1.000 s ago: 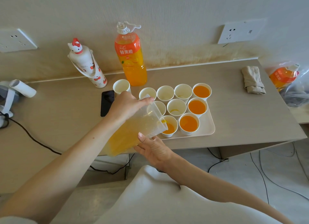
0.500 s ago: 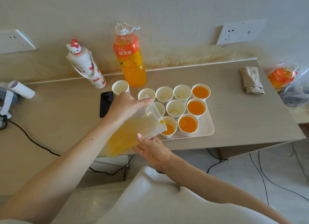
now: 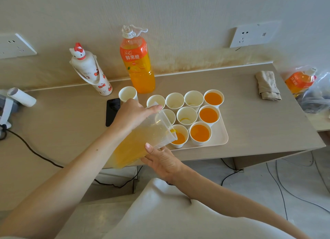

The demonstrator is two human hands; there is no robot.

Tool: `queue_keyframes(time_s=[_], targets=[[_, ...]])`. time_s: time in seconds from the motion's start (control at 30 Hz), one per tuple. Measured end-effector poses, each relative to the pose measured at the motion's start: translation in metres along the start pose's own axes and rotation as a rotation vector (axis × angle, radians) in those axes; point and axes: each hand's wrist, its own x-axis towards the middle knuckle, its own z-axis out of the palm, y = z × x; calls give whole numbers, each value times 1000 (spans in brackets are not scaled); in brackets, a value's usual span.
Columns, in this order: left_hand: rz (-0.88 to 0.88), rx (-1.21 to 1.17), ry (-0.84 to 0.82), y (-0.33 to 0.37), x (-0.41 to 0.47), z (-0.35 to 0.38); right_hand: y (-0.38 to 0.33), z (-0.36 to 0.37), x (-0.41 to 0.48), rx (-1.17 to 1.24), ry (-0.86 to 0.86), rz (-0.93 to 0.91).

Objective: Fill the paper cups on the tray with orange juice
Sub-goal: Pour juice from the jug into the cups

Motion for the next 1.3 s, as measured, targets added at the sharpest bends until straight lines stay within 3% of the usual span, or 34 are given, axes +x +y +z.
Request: queue_keyframes(time_s=[1.3], targets=[[1,35,21,10,-11,-4,-2,4,-7,-5,17,-7]])
